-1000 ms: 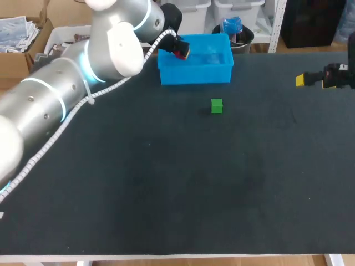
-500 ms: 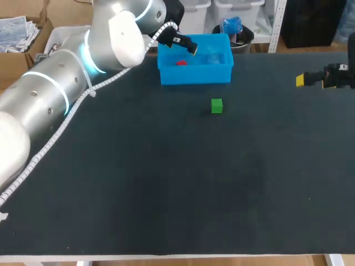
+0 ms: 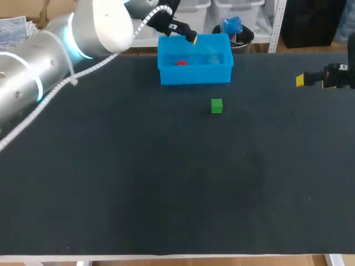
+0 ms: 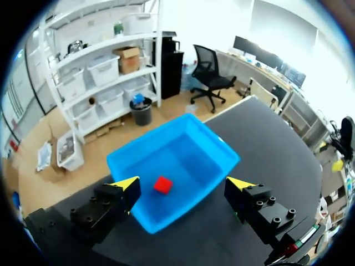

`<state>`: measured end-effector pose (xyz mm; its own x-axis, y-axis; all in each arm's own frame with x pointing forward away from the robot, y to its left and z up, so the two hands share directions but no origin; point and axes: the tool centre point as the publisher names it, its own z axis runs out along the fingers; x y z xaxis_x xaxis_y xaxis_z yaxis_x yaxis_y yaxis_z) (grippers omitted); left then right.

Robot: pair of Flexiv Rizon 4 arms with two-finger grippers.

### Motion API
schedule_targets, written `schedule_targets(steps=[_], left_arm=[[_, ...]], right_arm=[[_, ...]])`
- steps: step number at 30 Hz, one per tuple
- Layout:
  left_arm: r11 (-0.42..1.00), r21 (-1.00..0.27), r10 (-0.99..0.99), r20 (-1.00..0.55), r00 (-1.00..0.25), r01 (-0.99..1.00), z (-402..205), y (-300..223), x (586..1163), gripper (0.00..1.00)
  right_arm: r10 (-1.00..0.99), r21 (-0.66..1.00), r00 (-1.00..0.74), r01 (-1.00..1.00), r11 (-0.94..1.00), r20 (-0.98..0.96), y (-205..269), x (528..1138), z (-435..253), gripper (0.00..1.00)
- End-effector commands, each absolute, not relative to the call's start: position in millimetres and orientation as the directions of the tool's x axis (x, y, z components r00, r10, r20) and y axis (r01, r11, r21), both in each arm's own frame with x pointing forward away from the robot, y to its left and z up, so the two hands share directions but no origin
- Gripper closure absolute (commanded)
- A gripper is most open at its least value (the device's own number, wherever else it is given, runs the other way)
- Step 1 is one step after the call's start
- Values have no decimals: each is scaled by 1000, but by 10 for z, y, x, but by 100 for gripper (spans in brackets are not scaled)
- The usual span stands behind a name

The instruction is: Use the left arm to pick the red cube and place it into the blue plastic box first, then use the right arm to grasp the green cube and put it into the same blue plastic box after the first action is fully finished.

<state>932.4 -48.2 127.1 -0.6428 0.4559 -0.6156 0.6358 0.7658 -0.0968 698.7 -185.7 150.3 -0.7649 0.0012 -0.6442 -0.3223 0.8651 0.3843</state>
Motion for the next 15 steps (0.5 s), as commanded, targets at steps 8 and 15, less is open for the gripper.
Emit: schedule_targets(steps=[8, 15], left_arm=[[770, -115, 307, -795, -523, 628, 1632, 955, 7436, 0], [757, -127, 290, -814, -503, 641, 1600, 1354, 6861, 0]], right_arm=[[0, 383, -765, -322, 866, -644, -1855, 6991, 1501, 0], [0, 383, -765, -322, 866, -644, -1855, 6991, 1501, 0]])
